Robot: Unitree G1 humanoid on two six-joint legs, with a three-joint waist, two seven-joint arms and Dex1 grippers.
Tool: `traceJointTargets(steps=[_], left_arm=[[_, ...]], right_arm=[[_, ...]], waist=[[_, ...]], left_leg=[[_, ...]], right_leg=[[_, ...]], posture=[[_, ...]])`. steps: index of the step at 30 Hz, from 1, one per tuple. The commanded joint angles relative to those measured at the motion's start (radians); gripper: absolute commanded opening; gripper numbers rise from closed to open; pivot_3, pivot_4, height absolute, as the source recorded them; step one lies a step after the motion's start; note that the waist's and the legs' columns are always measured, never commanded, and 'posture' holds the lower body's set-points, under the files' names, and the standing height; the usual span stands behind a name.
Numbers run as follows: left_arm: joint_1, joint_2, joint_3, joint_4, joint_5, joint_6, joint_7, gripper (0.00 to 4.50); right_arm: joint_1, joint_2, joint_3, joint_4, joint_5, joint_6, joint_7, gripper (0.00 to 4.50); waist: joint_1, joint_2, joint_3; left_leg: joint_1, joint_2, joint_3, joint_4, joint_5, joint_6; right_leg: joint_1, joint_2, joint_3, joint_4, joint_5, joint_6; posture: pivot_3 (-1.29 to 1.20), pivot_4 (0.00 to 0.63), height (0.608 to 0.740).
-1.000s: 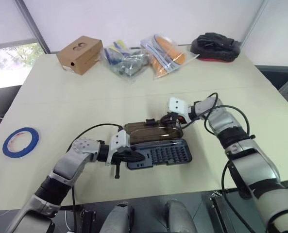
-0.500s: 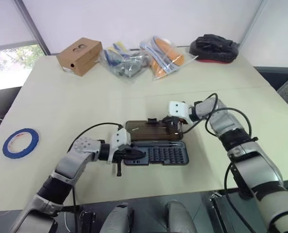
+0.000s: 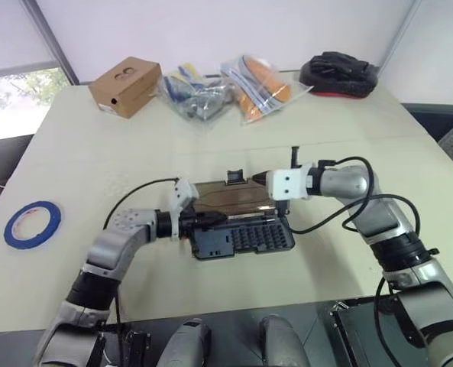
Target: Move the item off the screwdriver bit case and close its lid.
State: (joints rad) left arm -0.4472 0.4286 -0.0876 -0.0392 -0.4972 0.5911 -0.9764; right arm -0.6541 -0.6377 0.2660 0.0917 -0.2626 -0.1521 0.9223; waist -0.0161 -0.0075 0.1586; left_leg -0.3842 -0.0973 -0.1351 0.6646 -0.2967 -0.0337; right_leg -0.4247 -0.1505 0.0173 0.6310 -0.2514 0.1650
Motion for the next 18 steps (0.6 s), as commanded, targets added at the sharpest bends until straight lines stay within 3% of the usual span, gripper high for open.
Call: traceJointTargets(steps=[1, 5, 8, 14, 18], left_arm=[[-0.085, -0.023, 0.133, -0.055, -0.154, 0.089, 0.049, 0.0], [-0.155, -0.051, 0.235, -0.052, -0.257, 0.158, 0.131, 0.0], [-0.21, -0.052, 0.307, 0.042, -0.251, 0.145, 0.223, 0.0], [-0.165, 0.01, 0.184, 0.251, -0.003, -0.089, 0.182, 0.0], [-0.14, 0.011, 0.119, 0.314, 0.081, -0.192, 0.131, 0.0]], right_arm=[[-0.006, -0.005, -0.012, -0.04, 0.001, -0.012, -0.019, 0.02], [-0.006, -0.003, -0.009, -0.04, 0.002, -0.01, -0.022, 0.02], [-0.008, -0.003, -0.006, -0.035, 0.0, -0.018, -0.024, 0.02], [-0.016, -0.001, -0.007, -0.028, 0.008, -0.008, -0.016, 0.02], [-0.013, 0.002, -0.01, -0.041, 0.017, 0.006, -0.012, 0.02]], waist=[[0.0, 0.0, 0.0], [-0.001, 0.0, 0.0], [-0.002, 0.0, 0.0], [-0.003, 0.0, 0.0], [0.001, -0.001, 0.001]], left_leg=[[-0.001, 0.0, 0.0, 0.0, 0.0, 0.0], [-0.004, 0.0, -0.001, 0.001, 0.0, 0.0], [-0.004, 0.0, -0.001, 0.001, 0.0, 0.0], [-0.004, -0.001, 0.0, 0.001, 0.0, 0.0], [-0.004, -0.001, -0.001, 0.001, 0.0, 0.0]], right_leg=[[-0.001, 0.0, 0.0, 0.0, 0.0, 0.0], [-0.003, 0.0, 0.0, 0.0, 0.0, 0.0], [-0.003, 0.0, 0.0, 0.0, 0.0, 0.0], [-0.003, 0.0, -0.001, -0.001, 0.0, 0.0], [-0.003, 0.0, -0.001, -0.001, 0.0, 0.0]], posture=[[0.0, 0.15, 0.74], [0.0, 0.15, 0.74], [0.0, 0.15, 0.74], [0.0, 0.15, 0.74], [0.0, 0.15, 0.74]])
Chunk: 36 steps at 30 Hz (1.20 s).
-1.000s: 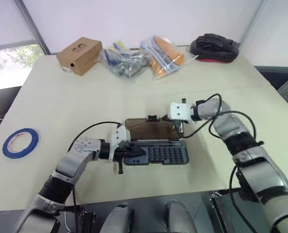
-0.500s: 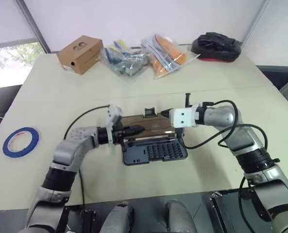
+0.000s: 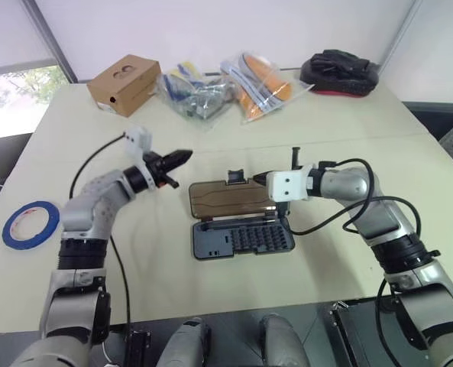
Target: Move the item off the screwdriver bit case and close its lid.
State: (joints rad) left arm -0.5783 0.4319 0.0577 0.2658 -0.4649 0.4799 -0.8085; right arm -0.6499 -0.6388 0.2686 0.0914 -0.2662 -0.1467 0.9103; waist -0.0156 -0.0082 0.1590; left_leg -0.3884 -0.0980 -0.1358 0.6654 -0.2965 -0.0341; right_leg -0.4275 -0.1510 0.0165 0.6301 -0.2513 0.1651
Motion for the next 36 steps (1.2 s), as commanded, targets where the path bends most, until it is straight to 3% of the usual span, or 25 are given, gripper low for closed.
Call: traceJointTargets(steps=[1, 6, 7, 11, 13, 14, 16, 20, 23, 28, 36], left_arm=[[-0.008, 0.007, -0.034, 0.022, 0.061, -0.096, -0.045, 0.0], [-0.01, -0.006, -0.075, 0.055, 0.091, -0.146, -0.111, 0.0], [-0.011, -0.006, -0.079, 0.053, 0.091, -0.144, -0.119, 0.0], [-0.009, -0.009, -0.081, 0.05, 0.088, -0.135, -0.141, 0.0], [-0.011, -0.011, -0.079, 0.056, 0.091, -0.137, -0.144, 0.0], [-0.013, -0.012, -0.078, 0.062, 0.094, -0.14, -0.145, 0.0], [-0.012, -0.012, -0.08, 0.064, 0.097, -0.143, -0.152, 0.0], [-0.008, -0.013, -0.08, 0.054, 0.092, -0.133, -0.171, 0.0], [-0.009, -0.01, -0.094, 0.045, 0.089, -0.135, -0.213, 0.0], [0.001, 0.009, -0.116, -0.023, 0.073, -0.102, -0.29, 0.0], [0.058, 0.095, -0.203, -0.195, 0.03, -0.006, -0.474, 0.0]], right_arm=[[-0.018, 0.002, -0.013, -0.041, 0.02, 0.001, -0.001, 0.02], [-0.018, 0.0, -0.018, -0.049, 0.026, 0.015, -0.001, 0.02], [-0.016, -0.002, -0.02, -0.053, 0.027, 0.02, 0.0, 0.28], [-0.01, -0.006, -0.023, -0.068, 0.032, 0.038, 0.002, 1.71], [-0.011, -0.01, -0.024, -0.082, 0.038, 0.055, 0.01, 2.96], [-0.012, -0.015, -0.028, -0.1, 0.055, 0.084, 0.031, 3.29], [-0.018, -0.03, -0.044, -0.14, 0.086, 0.138, 0.065, 4.36], [-0.029, -0.095, -0.08, -0.259, 0.168, 0.276, 0.165, 4.44], [-0.044, -0.193, -0.155, -0.425, 0.355, 0.479, 0.304, 4.44], [-0.08, -0.231, -0.216, -0.478, 0.424, 0.613, 0.27, 4.44], [-0.025, -0.251, -0.226, -0.482, 0.423, 0.625, 0.209, 4.44]], waist=[[0.0, 0.0, 0.0], [-0.002, 0.0, 0.0], [-0.002, 0.0, 0.0], [-0.001, 0.0, 0.0], [-0.002, 0.0, 0.0], [-0.002, 0.0, 0.0], [-0.002, 0.0, 0.0], [0.001, 0.0, 0.0], [0.003, 0.0, 0.0], [0.002, 0.0, 0.0], [0.002, 0.0, 0.001]], left_leg=[[0.0, 0.0, 0.0, 0.0, 0.0, 0.0], [0.0, 0.0, 0.0, 0.0, 0.0, 0.0], [0.0, 0.0, 0.0, 0.0, 0.0, 0.0], [0.0, 0.0, 0.0, 0.0, 0.0, 0.0], [0.0, 0.0, 0.0, 0.0, 0.0, 0.0], [0.0, 0.0, 0.0, 0.0, 0.0, 0.0], [0.0, 0.0, 0.0, 0.0, 0.0, 0.0], [-0.001, 0.0, 0.0, 0.001, 0.0, 0.0], [-0.002, 0.0, -0.001, 0.001, 0.0, 0.0], [-0.002, 0.0, -0.001, 0.001, 0.0, 0.0], [-0.002, 0.0, 0.0, 0.001, 0.0, 0.001]], right_leg=[[0.0, 0.0, 0.0, 0.0, 0.0, 0.0], [0.0, 0.0, 0.0, 0.0, 0.0, 0.0], [0.0, 0.0, 0.0, 0.0, 0.0, 0.0], [0.0, 0.0, 0.0, 0.0, 0.0, 0.0], [0.0, 0.0, 0.0, 0.0, 0.0, 0.0], [0.0, 0.0, 0.0, 0.0, 0.0, 0.0], [0.0, 0.0, 0.0, 0.0, 0.0, 0.0], [0.0, 0.0, 0.0, 0.0, 0.0, 0.0], [-0.001, 0.0, -0.001, 0.0, 0.0, 0.0], [-0.001, 0.0, -0.001, 0.0, 0.0, 0.0], [-0.001, -0.001, -0.001, 0.0, 0.0, 0.0]], posture=[[0.0, 0.15, 0.74], [0.0, 0.15, 0.74], [0.0, 0.15, 0.74], [0.0, 0.15, 0.74], [0.0, 0.15, 0.74], [0.0, 0.15, 0.74], [0.0, 0.15, 0.74], [0.0, 0.15, 0.74], [0.0, 0.15, 0.74], [0.0, 0.15, 0.74], [0.0, 0.15, 0.74]])
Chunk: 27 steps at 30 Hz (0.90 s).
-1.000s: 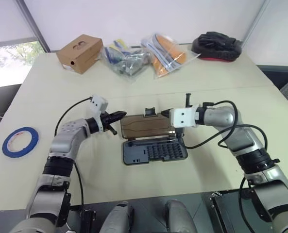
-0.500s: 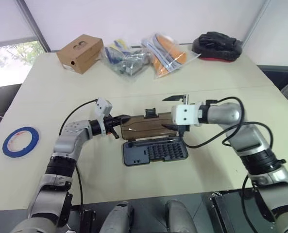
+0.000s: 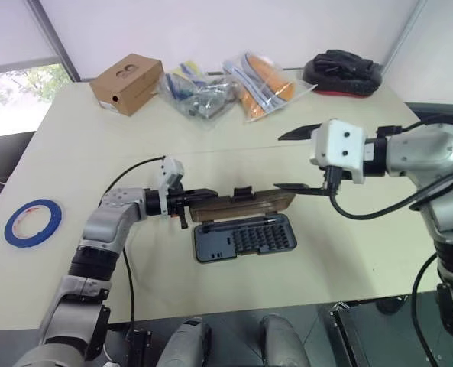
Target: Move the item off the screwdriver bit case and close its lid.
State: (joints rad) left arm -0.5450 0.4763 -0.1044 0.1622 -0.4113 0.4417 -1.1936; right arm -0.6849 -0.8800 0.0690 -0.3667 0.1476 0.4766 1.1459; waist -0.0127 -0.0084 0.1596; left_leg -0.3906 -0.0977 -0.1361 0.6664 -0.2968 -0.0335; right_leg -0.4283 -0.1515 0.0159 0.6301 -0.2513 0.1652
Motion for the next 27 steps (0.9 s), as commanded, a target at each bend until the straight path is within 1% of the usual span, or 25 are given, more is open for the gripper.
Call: traceJointTargets(steps=[1, 4, 6, 8, 12, 15, 16, 19, 22, 27], left_arm=[[0.036, 0.069, -0.058, -0.109, -0.02, 0.032, -0.116, 0.0], [0.058, 0.112, -0.106, -0.126, 0.01, 0.01, -0.16, 0.0], [0.065, 0.122, -0.126, -0.12, 0.028, -0.009, -0.174, 0.0], [0.069, 0.116, -0.142, -0.101, 0.05, -0.035, -0.168, 0.0], [0.053, 0.069, -0.149, -0.061, 0.077, -0.07, -0.13, 0.0], [0.022, 0.039, -0.139, -0.051, 0.064, -0.05, -0.122, 0.0], [0.012, 0.031, -0.142, -0.045, 0.068, -0.045, -0.119, 0.0], [0.035, 0.039, -0.211, 0.003, 0.145, -0.099, -0.131, 0.0], [0.048, 0.052, -0.243, 0.064, 0.198, -0.143, -0.134, 0.0], [0.033, 0.066, -0.265, 0.135, 0.248, -0.206, -0.143, 0.0]], right_arm=[[0.015, -0.007, -0.026, -0.024, 0.012, 0.005, -0.035, 4.44], [0.026, -0.006, -0.015, -0.02, -0.003, -0.009, -0.06, 4.44], [0.029, 0.007, -0.013, -0.023, 0.004, -0.002, -0.078, 4.44], [0.035, 0.025, -0.009, -0.026, 0.014, 0.01, -0.098, 4.44], [0.065, 0.048, 0.002, -0.037, 0.028, 0.027, -0.116, 4.44], [0.079, 0.055, -0.004, -0.052, 0.068, 0.052, -0.105, 4.44], [0.087, 0.064, -0.013, -0.064, 0.108, 0.087, -0.098, 4.44], [0.184, 0.056, -0.012, -0.133, 0.234, 0.153, -0.029, 4.44], [0.246, 0.045, 0.019, -0.145, 0.271, 0.172, -0.002, 4.44], [0.29, 0.037, 0.069, -0.114, 0.245, 0.141, 0.007, 4.44]], waist=[[-0.001, 0.0, 0.0], [-0.002, 0.0, 0.0], [-0.001, 0.0, 0.0], [0.001, 0.0, 0.0], [0.004, 0.0, 0.0], [0.002, 0.0, 0.0], [0.001, 0.0, 0.0], [0.001, 0.0, 0.0], [0.002, 0.0, 0.0], [0.001, 0.001, -0.001]], left_leg=[[0.0, 0.0, 0.0, 0.0, 0.0, 0.0], [0.0, 0.0, 0.0, -0.001, 0.0, 0.0], [0.0, 0.0, 0.0, -0.001, 0.0, 0.0], [0.0, 0.0, 0.0, 0.0, 0.0, 0.0], [0.0, 0.0, 0.0, 0.0, 0.0, 0.0], [0.0, 0.0, 0.0, 0.0, 0.0, 0.0], [0.0, 0.0, 0.0, 0.0, 0.0, 0.0], [0.0, 0.0, 0.0, 0.0, 0.0, 0.0], [0.0, 0.0, 0.0, 0.0, 0.0, 0.001], [0.006, 0.0, 0.001, 0.0, 0.0, 0.001]], right_leg=[[0.0, 0.0, 0.0, 0.0, 0.0, 0.0], [-0.001, 0.0, 0.0, 0.0, 0.0, 0.0], [-0.001, 0.0, 0.0, 0.0, 0.0, 0.0], [-0.001, 0.0, 0.0, 0.0, 0.0, 0.0], [0.0, 0.0, 0.0, 0.0, 0.0, 0.0], [0.0, 0.0, 0.0, 0.0, 0.0, 0.0], [0.0, 0.0, 0.0, 0.0, 0.0, 0.0], [0.0, 0.0, 0.0, 0.0, 0.0, 0.0], [0.001, 0.0, 0.0, 0.0, 0.0, 0.0], [0.006, 0.0, 0.0, 0.0, 0.0, 0.0]], posture=[[0.0, 0.15, 0.74], [0.0, 0.15, 0.74], [0.0, 0.15, 0.74], [0.0, 0.15, 0.74], [0.0, 0.15, 0.74], [0.0, 0.15, 0.74], [0.0, 0.15, 0.74], [0.0, 0.15, 0.74], [0.0, 0.15, 0.74], [0.0, 0.15, 0.74]])
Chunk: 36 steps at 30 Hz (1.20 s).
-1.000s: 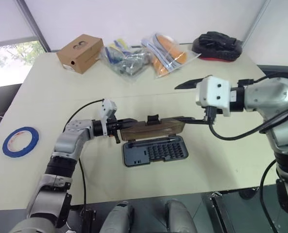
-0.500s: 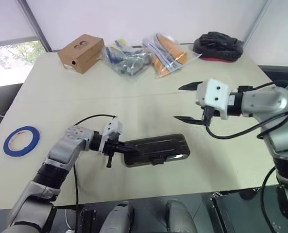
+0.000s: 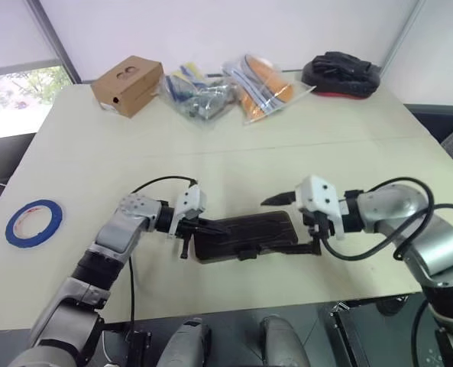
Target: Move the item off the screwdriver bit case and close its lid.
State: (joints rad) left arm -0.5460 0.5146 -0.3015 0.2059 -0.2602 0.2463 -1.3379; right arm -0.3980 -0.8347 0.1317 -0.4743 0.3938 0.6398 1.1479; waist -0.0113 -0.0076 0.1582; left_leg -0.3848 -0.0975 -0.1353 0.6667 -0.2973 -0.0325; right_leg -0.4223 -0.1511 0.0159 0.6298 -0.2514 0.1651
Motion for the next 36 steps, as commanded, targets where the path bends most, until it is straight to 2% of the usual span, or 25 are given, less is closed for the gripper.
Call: traceJointTargets(steps=[1, 3, 6, 11, 13, 23, 30, 36], left_arm=[[0.03, 0.029, -0.067, 0.1, 0.101, -0.02, -0.001, 0.0], [0.004, 0.014, -0.044, 0.108, 0.082, -0.008, 0.009, 0.0], [-0.078, -0.031, 0.027, 0.11, 0.007, 0.062, 0.044, 0.0], [-0.195, -0.076, 0.088, 0.129, -0.047, 0.155, 0.065, 0.0], [-0.226, -0.093, 0.091, 0.156, -0.037, 0.154, 0.068, 0.0], [-0.296, -0.187, 0.031, 0.393, 0.083, -0.014, 0.068, 0.0], [-0.277, -0.24, 0.01, 0.426, 0.121, -0.062, 0.066, 0.0], [-0.237, -0.267, -0.018, 0.416, 0.146, -0.086, 0.06, 0.0]], right_arm=[[0.005, -0.01, 0.014, -0.003, -0.003, -0.026, 0.005, 4.44], [0.011, -0.009, 0.02, -0.007, 0.006, -0.022, 0.004, 4.44], [0.032, 0.0, 0.019, -0.027, 0.03, -0.003, -0.004, 3.58], [0.076, 0.014, 0.031, -0.058, 0.049, 0.001, -0.02, 0.97], [0.091, 0.015, 0.048, -0.066, 0.039, -0.008, -0.023, 0.06], [0.143, 0.047, 0.194, -0.062, -0.082, -0.036, -0.112, 0.06], [0.171, 0.066, 0.247, -0.054, -0.202, -0.057, -0.219, 0.06], [0.186, 0.072, 0.234, -0.057, -0.249, -0.068, -0.263, 0.06]], waist=[[0.0, 0.0, 0.0], [0.0, 0.0, 0.0], [0.008, -0.001, 0.0], [0.008, -0.003, 0.002], [0.007, -0.003, 0.002], [0.001, -0.003, 0.002], [0.004, -0.003, 0.002], [0.001, -0.003, 0.002]], left_leg=[[0.002, 0.0, 0.0, 0.0, 0.0, 0.0], [0.006, 0.0, 0.0, -0.001, 0.0, 0.001], [0.012, 0.0, -0.001, -0.002, -0.004, 0.007], [0.009, 0.0, -0.002, 0.0, -0.004, 0.006], [0.008, 0.0, -0.002, -0.001, -0.002, 0.004], [0.008, 0.0, -0.001, -0.001, -0.002, 0.004], [0.007, 0.0, -0.001, -0.001, -0.002, 0.004], [0.008, 0.0, -0.001, -0.001, -0.002, 0.004]], right_leg=[[0.002, 0.0, 0.0, 0.0, 0.0, 0.0], [0.005, 0.0, 0.0, 0.0, 0.0, 0.0], [0.013, 0.0, -0.001, -0.003, 0.0, 0.0], [0.012, 0.0, -0.001, -0.003, 0.0, 0.0], [0.011, 0.0, -0.002, -0.004, 0.0, 0.0], [0.011, 0.0, -0.002, -0.006, 0.0, 0.0], [0.011, 0.0, -0.002, -0.007, 0.0, 0.001], [0.011, 0.0, -0.002, -0.007, 0.0, 0.0]], posture=[[0.0, 0.15, 0.74], [0.0, 0.15, 0.74], [0.0, 0.15, 0.74], [0.0, 0.15, 0.74], [0.0, 0.15, 0.74], [0.0, 0.15, 0.74], [0.0, 0.15, 0.74], [0.0, 0.15, 0.74]])
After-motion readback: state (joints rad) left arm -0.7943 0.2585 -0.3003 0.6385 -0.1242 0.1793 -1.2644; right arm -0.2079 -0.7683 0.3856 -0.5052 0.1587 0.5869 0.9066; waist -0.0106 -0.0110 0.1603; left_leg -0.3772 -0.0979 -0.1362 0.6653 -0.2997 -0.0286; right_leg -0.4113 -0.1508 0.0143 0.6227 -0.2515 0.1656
